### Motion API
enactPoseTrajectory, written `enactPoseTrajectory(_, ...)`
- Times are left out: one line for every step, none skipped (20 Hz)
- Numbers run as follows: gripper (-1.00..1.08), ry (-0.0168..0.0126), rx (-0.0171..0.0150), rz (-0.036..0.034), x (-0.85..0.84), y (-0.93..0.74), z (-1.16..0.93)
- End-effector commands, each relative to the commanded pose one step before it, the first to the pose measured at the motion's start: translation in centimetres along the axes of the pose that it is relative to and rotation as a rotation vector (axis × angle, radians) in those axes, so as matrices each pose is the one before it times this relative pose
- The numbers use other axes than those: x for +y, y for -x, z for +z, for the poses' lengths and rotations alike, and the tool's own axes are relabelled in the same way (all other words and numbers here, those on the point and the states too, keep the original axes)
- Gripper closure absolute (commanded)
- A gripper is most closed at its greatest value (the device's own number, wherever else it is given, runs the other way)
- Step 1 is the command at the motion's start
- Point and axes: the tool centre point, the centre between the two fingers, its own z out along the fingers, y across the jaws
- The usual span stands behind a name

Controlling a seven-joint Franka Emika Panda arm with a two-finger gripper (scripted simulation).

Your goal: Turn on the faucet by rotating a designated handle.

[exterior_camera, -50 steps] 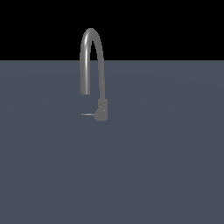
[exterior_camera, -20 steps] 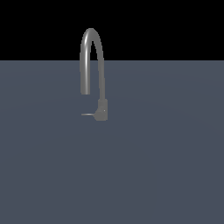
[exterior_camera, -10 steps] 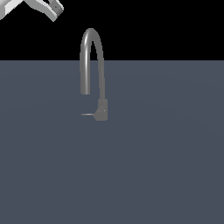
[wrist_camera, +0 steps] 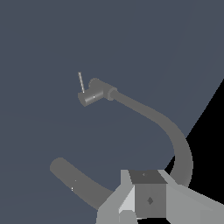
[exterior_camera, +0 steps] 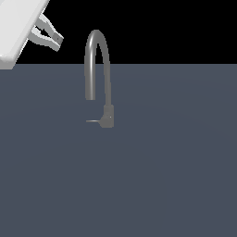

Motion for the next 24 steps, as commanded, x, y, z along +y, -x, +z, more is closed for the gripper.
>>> enactPoseTrajectory(1.08,0.04461,-0.00062,-0.04715,-0.521,-0.920,0.458)
enactPoseTrajectory(1.08,0.01684,-0.00066,-0.01785,-0.199,-0.346,0.181)
enactPoseTrajectory(1.08,0.01667,-0.00066,-0.01762,-0.196,-0.342,0.179)
enactPoseTrajectory(1.08,0.01650,-0.00066,-0.01741,-0.193,-0.338,0.177)
enactPoseTrajectory(1.08,0.01636,-0.00066,-0.01721,-0.191,-0.335,0.176)
enactPoseTrajectory(1.08,0.01622,-0.00067,-0.01703,-0.189,-0.331,0.175)
enactPoseTrajectory(1.08,0.01610,-0.00068,-0.01686,-0.187,-0.328,0.173)
enactPoseTrajectory(1.08,0.01599,-0.00069,-0.01672,-0.185,-0.326,0.172)
enactPoseTrajectory(1.08,0.01590,-0.00070,-0.01658,-0.184,-0.323,0.171)
enactPoseTrajectory(1.08,0.01581,-0.00071,-0.01646,-0.182,-0.321,0.171)
enactPoseTrajectory(1.08,0.01575,-0.00072,-0.01636,-0.181,-0.319,0.170)
enactPoseTrajectory(1.08,0.01569,-0.00073,-0.01627,-0.180,-0.318,0.169)
enactPoseTrajectory(1.08,0.01563,-0.00075,-0.01620,-0.179,-0.316,0.169)
enactPoseTrajectory(1.08,0.01559,-0.00076,-0.01613,-0.179,-0.315,0.169)
enactPoseTrajectory(1.08,0.01556,-0.00078,-0.01608,-0.178,-0.314,0.169)
enactPoseTrajectory(1.08,0.01554,-0.00080,-0.01604,-0.178,-0.313,0.168)
enactPoseTrajectory(1.08,0.01551,-0.00082,-0.01601,-0.177,-0.312,0.168)
enactPoseTrajectory(1.08,0.01550,-0.00084,-0.01598,-0.177,-0.312,0.169)
enactPoseTrajectory(1.08,0.01549,-0.00086,-0.01597,-0.178,-0.312,0.169)
enactPoseTrajectory(1.08,0.01549,-0.00088,-0.01597,-0.178,-0.311,0.169)
enactPoseTrajectory(1.08,0.01549,-0.00090,-0.01597,-0.178,-0.311,0.169)
enactPoseTrajectory(1.08,0.01549,-0.00093,-0.01597,-0.179,-0.311,0.170)
enactPoseTrajectory(1.08,0.01550,-0.00095,-0.01600,-0.179,-0.311,0.170)
enactPoseTrajectory(1.08,0.01550,-0.00098,-0.01601,-0.180,-0.311,0.170)
